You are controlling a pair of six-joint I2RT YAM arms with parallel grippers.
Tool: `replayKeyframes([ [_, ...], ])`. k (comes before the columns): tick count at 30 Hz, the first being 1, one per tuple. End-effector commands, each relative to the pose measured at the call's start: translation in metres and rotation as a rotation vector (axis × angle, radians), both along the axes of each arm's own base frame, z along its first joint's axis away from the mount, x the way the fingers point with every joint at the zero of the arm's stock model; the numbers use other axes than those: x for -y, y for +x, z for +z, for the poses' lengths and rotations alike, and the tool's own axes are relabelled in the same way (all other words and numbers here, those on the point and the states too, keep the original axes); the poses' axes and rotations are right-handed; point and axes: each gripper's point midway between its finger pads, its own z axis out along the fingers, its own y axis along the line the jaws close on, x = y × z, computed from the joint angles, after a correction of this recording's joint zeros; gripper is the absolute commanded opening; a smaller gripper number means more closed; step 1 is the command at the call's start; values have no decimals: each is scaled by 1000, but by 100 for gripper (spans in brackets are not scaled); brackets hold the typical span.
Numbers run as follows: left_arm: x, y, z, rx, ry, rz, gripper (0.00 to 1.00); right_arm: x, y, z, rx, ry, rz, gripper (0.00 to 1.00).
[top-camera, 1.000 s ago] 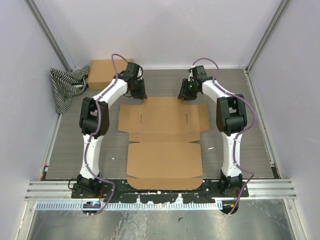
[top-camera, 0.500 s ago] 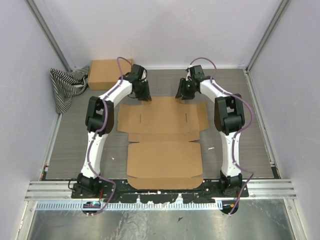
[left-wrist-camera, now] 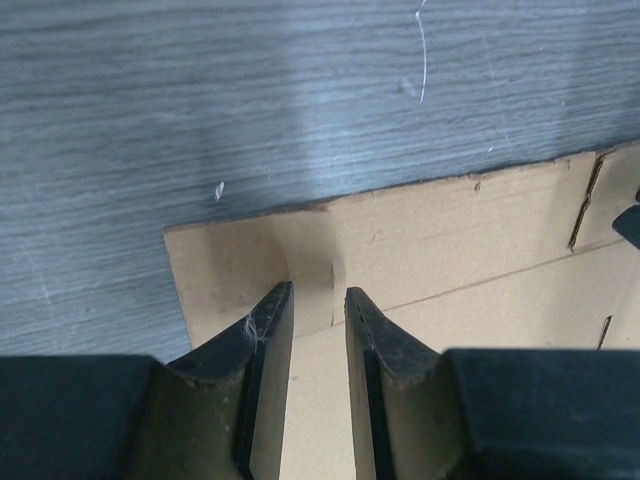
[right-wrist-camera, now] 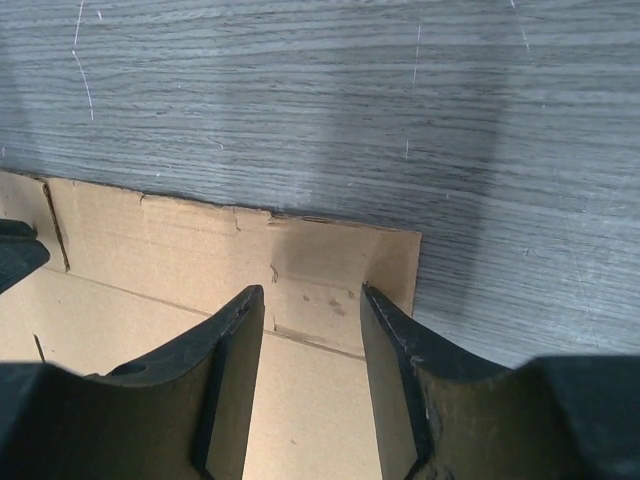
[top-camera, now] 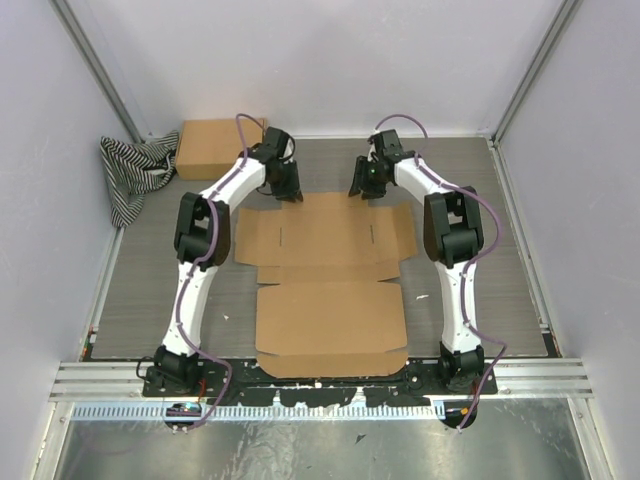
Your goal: Fold the paper box
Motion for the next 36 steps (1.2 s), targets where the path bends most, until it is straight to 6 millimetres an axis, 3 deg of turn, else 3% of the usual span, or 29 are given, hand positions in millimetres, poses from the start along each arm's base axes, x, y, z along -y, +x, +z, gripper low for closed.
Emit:
replayKeyframes([
  [1, -11, 11, 5, -5, 31, 5, 35, 1, 6, 12, 19, -33, -24, 50],
  [7, -47, 30, 86, 108, -4, 89, 41, 18, 27, 108, 183, -1, -84, 52],
  [8, -55, 27, 89, 105, -6, 104, 42, 23, 25, 124, 210, -1, -100, 52],
  [9, -61, 21, 112, 139, -20, 114, 43, 31, 22, 140, 233, -2, -121, 53],
  [12, -79, -17, 122, 129, -10, 147, 45, 57, -13, 159, 237, -59, -169, 60],
  [14, -81, -52, 117, 107, -53, 163, 46, 71, -51, 150, 202, -100, -187, 62],
  [18, -85, -118, 81, 69, -158, 219, 49, 88, -132, 103, 125, -108, -219, 65],
  [19, -87, -134, 72, 67, -180, 225, 50, 89, -148, 101, 138, -83, -221, 65],
  [22, -87, -162, 58, 38, -210, 216, 52, 88, -188, 71, 83, -46, -208, 66],
  [26, -89, -176, 56, 49, -208, 213, 53, 82, -207, 56, 69, 1, -197, 65],
  [32, -93, -188, 44, 6, -189, 218, 54, 86, -211, 33, 1, -25, -211, 64],
  [36, -95, -197, 29, -57, -165, 222, 54, 75, -215, 22, -26, 28, -181, 63],
])
